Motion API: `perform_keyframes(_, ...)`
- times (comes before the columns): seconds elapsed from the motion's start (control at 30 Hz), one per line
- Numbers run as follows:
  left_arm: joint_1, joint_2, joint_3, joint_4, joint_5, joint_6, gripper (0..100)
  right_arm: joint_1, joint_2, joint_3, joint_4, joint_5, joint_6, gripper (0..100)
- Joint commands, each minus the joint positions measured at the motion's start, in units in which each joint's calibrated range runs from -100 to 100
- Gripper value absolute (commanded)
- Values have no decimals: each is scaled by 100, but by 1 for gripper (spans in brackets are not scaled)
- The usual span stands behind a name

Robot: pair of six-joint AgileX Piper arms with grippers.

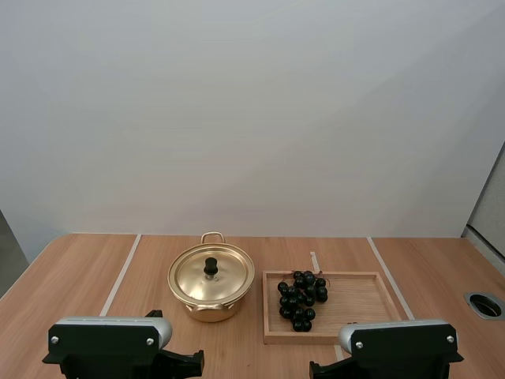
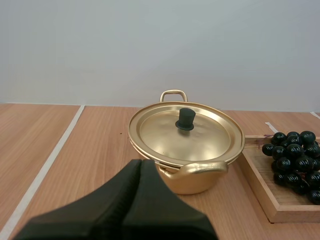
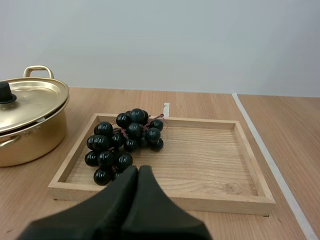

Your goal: Open the lid, put the grape in the pot, and close it

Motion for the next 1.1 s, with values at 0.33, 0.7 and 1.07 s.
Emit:
perform_keyframes(0.33, 16, -18, 14, 33, -31, -17, 0, -18, -27, 0, 8, -9, 18, 0)
perform_keyframes(0.7, 16, -18, 14, 33, -31, -17, 0, -18, -27, 0, 8, -9, 18, 0)
perform_keyframes(1.07, 16, -18, 14, 33, -31, -17, 0, -18, -27, 0, 264, -28, 18, 0)
